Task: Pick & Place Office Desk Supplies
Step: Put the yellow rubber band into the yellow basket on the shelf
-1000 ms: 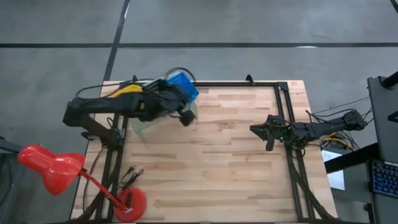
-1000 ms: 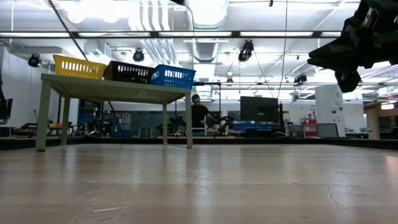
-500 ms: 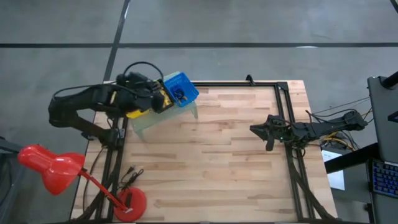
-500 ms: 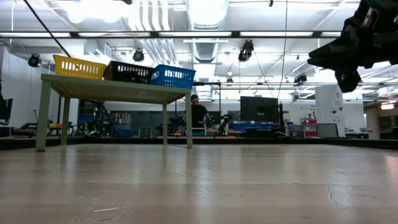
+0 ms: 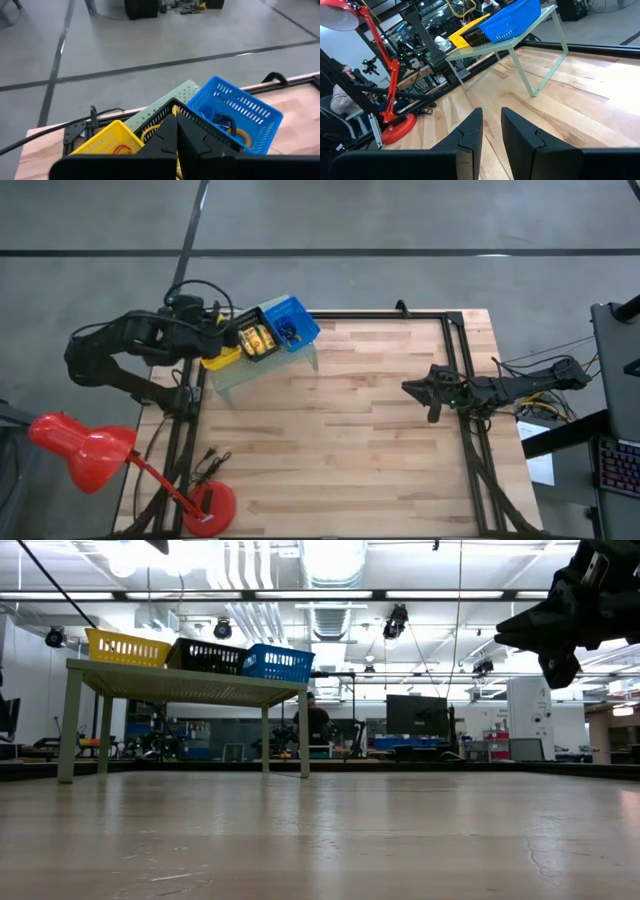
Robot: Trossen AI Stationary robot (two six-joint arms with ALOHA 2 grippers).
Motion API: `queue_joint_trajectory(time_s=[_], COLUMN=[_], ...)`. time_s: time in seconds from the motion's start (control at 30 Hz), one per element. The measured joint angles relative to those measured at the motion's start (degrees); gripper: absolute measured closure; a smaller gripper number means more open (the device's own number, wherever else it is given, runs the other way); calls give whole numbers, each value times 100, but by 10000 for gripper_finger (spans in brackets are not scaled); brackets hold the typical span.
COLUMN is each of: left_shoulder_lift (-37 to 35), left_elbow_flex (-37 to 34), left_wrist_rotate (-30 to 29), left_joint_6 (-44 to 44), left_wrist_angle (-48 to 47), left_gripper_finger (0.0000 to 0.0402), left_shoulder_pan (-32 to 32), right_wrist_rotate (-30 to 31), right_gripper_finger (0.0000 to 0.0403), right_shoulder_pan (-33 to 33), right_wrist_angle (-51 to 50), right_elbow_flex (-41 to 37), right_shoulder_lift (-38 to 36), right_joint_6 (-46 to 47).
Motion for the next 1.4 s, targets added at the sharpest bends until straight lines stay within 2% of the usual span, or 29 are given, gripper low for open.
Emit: queue_joint_trajectory(time_s=[0.13,0.27,0.5,0.73,1.0,1.17,1.4], left_shoulder_lift=[-163,-308,-662,-1082,-1561,-1737,-1739], left_elbow_flex=[2,2,-3,-582,-1718,-2160,-2422], left_wrist_rotate=[43,381,886,985,987,989,1009], left_joint_6=[-16,368,486,689,-252,-832,-1008], left_wrist_angle=[0,0,0,2,-2,10,61], left_gripper_finger=[401,401,401,401,401,400,361], left_shoulder_pan=[38,36,36,36,36,36,36], right_wrist_rotate=[0,0,0,0,0,0,0], right_gripper_finger=[335,335,335,335,335,335,335], right_shoulder_pan=[0,0,0,0,0,0,0], right_wrist_angle=[0,0,0,0,0,0,0], right_elbow_flex=[0,0,0,0,0,0,0], right_shoulder_lift=[0,0,0,0,0,0,0], right_joint_6=[0,0,0,0,0,0,0])
